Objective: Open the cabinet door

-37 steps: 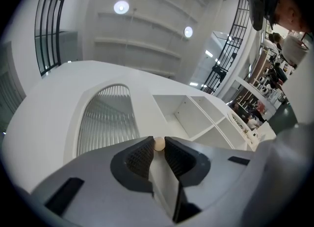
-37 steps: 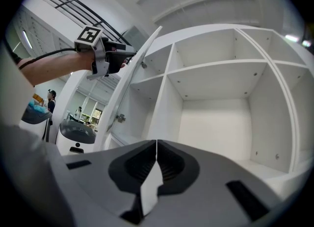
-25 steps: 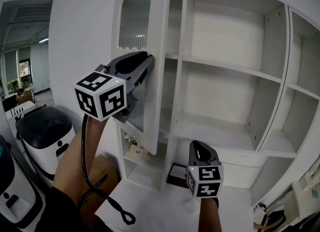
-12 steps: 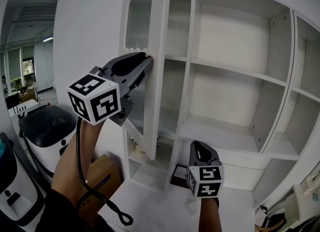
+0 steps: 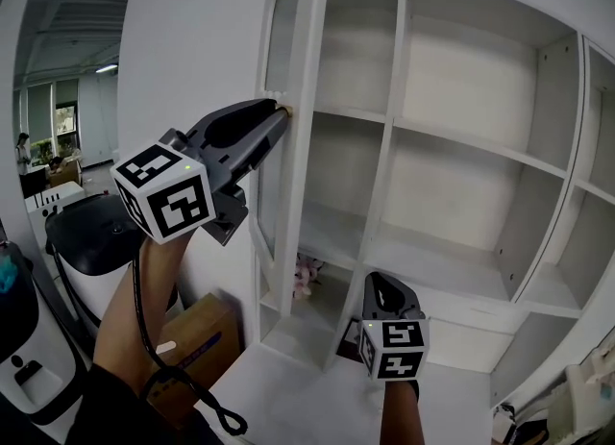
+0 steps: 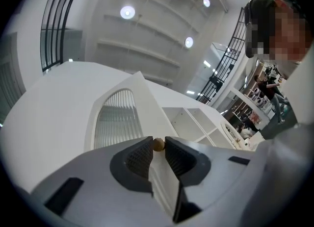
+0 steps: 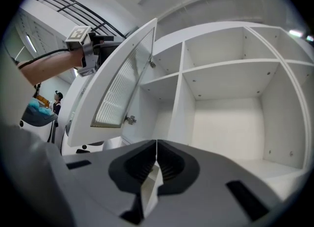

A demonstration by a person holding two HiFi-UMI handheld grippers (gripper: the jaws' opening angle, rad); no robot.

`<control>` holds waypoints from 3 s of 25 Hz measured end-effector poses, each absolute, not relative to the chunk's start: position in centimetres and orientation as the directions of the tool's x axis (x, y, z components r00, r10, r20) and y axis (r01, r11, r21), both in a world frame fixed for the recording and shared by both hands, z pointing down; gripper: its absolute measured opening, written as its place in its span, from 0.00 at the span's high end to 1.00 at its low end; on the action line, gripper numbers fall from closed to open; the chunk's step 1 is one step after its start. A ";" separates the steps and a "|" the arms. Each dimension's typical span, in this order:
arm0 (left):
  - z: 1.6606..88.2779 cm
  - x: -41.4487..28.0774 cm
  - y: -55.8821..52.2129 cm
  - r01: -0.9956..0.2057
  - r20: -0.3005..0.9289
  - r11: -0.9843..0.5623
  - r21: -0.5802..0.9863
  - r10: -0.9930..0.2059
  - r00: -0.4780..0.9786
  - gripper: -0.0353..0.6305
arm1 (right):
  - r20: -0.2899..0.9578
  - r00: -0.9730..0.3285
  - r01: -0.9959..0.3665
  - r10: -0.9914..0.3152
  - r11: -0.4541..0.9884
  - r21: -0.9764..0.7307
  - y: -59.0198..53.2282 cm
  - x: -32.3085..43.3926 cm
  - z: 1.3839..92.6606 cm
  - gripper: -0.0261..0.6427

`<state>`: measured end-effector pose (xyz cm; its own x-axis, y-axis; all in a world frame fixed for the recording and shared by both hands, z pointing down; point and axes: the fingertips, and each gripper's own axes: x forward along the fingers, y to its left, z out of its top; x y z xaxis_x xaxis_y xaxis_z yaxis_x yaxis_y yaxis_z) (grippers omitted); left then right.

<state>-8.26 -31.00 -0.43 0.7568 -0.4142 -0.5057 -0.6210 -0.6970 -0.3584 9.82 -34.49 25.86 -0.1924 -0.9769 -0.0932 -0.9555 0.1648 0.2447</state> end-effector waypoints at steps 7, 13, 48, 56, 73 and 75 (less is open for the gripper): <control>-0.4 -11.0 -30.5 -0.598 -0.515 -0.719 -0.353 -0.384 0.766 0.83 | -0.082 -0.228 -0.946 -0.970 0.201 0.254 -35.4 7.5 26.2 0.93; -0.4 -13.5 -30.2 -0.606 -0.531 -0.710 -0.359 -0.378 0.758 0.83 | -0.082 -0.247 -0.941 -0.966 0.219 0.256 -36.2 6.3 26.3 0.93; -0.2 -23.1 -30.7 -0.836 -0.588 -0.451 -0.314 -0.599 0.544 0.87 | -0.047 -0.340 -0.913 -0.939 0.318 0.255 -37.8 1.2 27.6 0.93; -0.1 -24.3 -30.9 -0.865 -0.616 -0.419 -0.276 -0.614 0.494 0.88 | -0.040 -0.341 -0.913 -0.939 0.321 0.251 -38.2 1.3 28.1 0.93; 0.5 -29.9 -31.5 -0.925 -0.664 -0.347 -0.158 -0.656 0.360 0.93 | -0.027 -0.347 -0.911 -0.937 0.330 0.245 -38.9 0.5 28.8 0.93; 0.3 -30.2 -32.0 -0.910 -0.657 -0.391 -0.141 -0.650 0.381 0.93 | -0.027 -0.346 -0.913 -0.938 0.330 0.239 -39.2 0.6 28.8 0.93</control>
<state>-30.17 -32.00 0.30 0.3812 -0.6502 -0.6573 -0.9097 -0.3905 -0.1413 0.65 -39.17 28.76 -0.3464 -0.9377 -0.0271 -0.9131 0.3304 0.2389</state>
